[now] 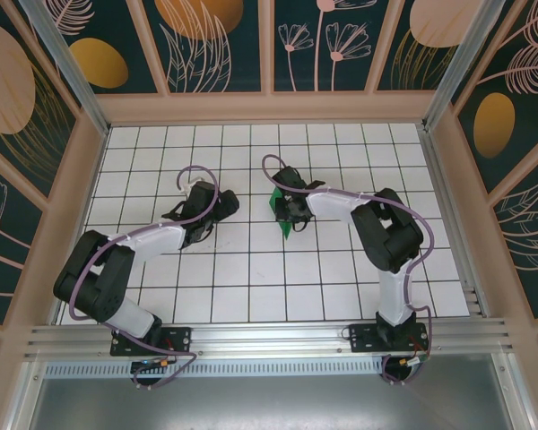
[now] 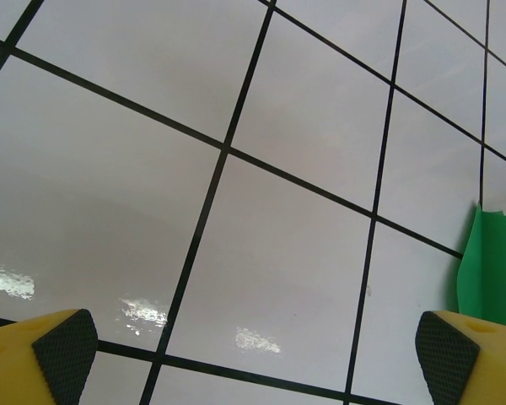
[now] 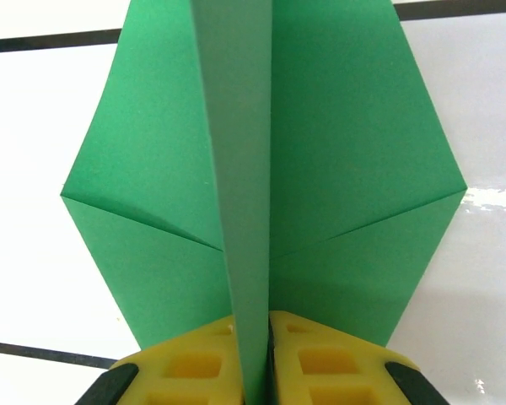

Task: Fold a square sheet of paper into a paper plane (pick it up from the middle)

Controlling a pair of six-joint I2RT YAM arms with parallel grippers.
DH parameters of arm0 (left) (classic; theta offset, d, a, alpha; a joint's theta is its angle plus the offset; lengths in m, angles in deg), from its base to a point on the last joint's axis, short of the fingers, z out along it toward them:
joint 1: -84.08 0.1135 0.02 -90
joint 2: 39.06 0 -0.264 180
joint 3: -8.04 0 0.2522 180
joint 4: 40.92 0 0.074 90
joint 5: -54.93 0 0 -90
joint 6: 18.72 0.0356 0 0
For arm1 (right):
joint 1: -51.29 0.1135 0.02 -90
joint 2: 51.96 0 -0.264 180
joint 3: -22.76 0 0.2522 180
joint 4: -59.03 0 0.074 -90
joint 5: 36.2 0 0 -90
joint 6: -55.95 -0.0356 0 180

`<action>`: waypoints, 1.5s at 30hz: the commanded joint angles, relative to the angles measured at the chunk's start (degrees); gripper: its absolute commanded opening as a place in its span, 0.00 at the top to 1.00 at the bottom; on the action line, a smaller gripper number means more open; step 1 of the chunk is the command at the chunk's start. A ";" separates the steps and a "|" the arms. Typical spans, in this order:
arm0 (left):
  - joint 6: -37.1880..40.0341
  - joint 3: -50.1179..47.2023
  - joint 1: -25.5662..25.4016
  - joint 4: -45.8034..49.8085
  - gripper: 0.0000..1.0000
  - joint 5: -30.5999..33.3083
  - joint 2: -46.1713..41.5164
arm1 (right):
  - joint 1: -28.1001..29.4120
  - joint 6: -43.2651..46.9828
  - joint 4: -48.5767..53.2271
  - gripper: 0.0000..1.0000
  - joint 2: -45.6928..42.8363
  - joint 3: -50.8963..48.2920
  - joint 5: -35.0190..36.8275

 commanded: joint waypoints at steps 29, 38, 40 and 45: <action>0.39 0.17 0.24 3.03 0.02 1.65 0.35 | -1.81 4.58 6.17 0.92 13.93 21.72 2.34; 0.18 0.24 0.26 3.29 0.01 1.32 0.53 | -1.78 3.59 7.38 0.87 15.93 22.01 2.04; 0.19 0.48 0.25 3.45 0.02 1.32 0.33 | -1.66 3.61 8.27 0.84 15.05 23.21 2.36; 0.75 2.08 0.24 5.01 0.02 2.20 -1.16 | -1.59 3.78 9.39 0.69 9.70 25.47 2.30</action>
